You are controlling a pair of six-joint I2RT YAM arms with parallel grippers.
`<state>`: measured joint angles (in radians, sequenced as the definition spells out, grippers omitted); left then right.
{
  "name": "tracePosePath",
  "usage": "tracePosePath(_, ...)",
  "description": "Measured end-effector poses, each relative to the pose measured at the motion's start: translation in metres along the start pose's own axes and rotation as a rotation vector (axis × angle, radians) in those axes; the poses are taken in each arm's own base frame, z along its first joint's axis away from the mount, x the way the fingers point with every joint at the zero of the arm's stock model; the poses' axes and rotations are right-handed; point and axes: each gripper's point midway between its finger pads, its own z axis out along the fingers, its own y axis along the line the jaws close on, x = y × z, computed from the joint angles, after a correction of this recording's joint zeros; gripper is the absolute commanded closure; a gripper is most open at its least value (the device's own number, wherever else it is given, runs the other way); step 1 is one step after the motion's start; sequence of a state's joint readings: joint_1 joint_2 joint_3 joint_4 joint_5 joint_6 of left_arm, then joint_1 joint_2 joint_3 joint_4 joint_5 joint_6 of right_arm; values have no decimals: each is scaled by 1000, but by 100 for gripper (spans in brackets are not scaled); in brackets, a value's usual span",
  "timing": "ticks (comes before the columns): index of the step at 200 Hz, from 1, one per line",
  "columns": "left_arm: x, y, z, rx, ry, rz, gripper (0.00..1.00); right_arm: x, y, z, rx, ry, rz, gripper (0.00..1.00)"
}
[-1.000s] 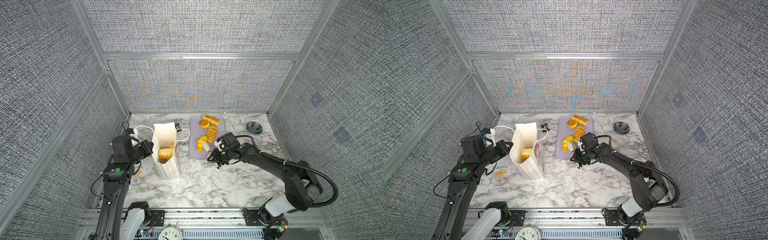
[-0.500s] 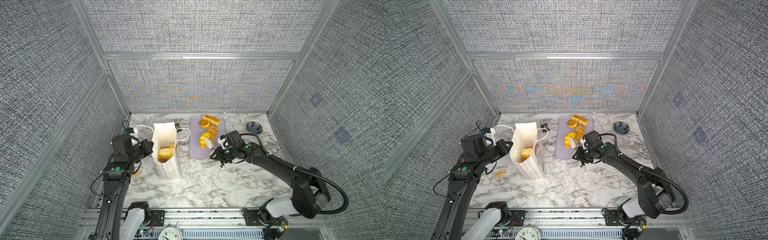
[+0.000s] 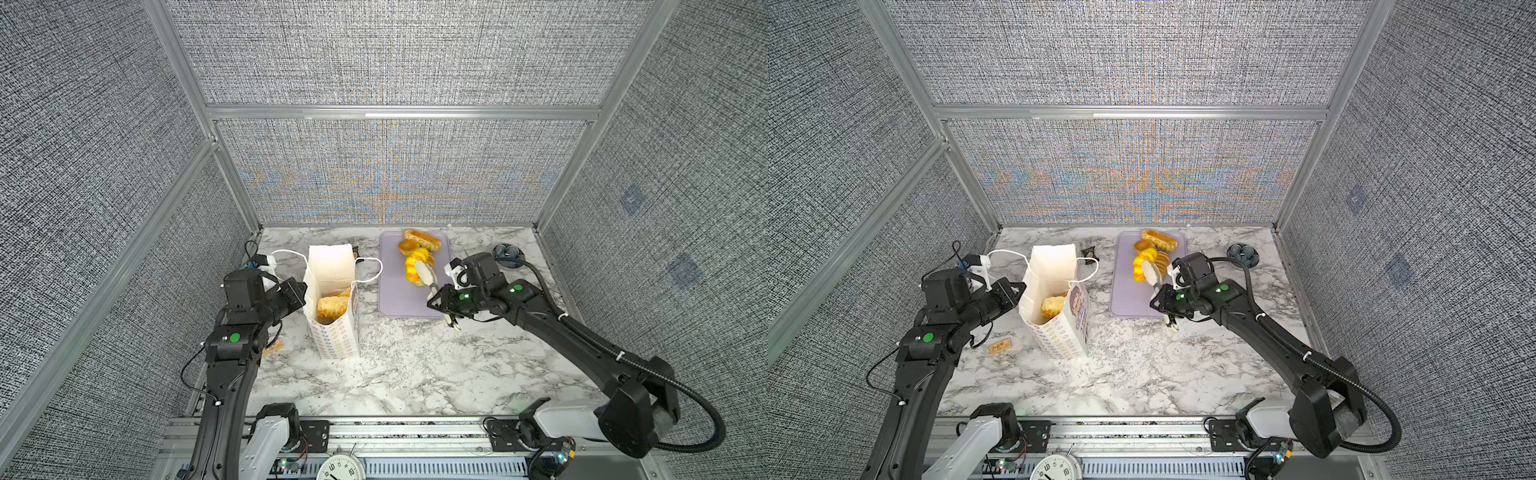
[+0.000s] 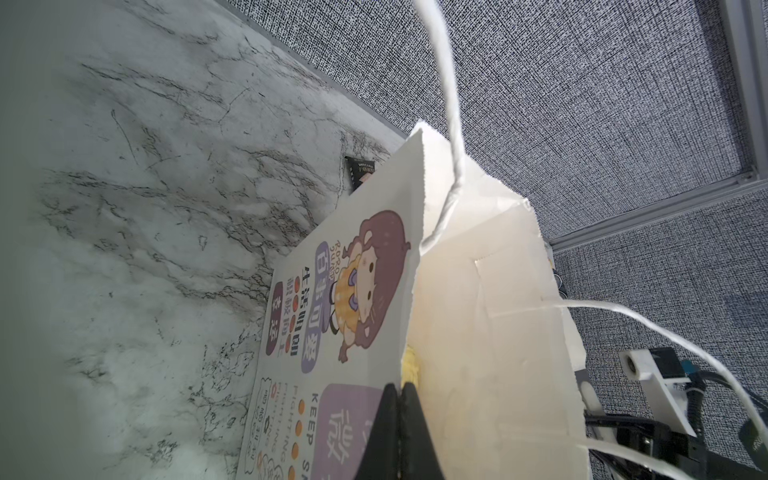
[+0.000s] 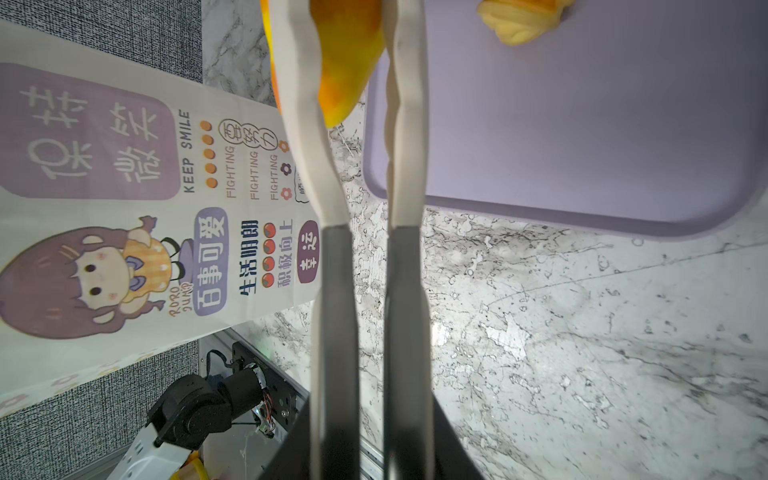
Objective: Place the fake bread into the paper bag
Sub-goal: 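Lift the yellow-orange bread with the tongs and carry it over the bag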
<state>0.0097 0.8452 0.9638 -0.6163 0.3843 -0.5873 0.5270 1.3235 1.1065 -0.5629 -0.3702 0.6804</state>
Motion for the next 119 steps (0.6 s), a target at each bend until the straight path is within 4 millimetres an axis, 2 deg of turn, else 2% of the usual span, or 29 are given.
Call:
tracePosePath(54,0,0,0,1,-1,-8,100,-10,18,-30,-14,-56,-48,70)
tracePosePath(119,0,-2,-2,6,-3,-12,100,-20,38,-57,-47,-106,-98,70)
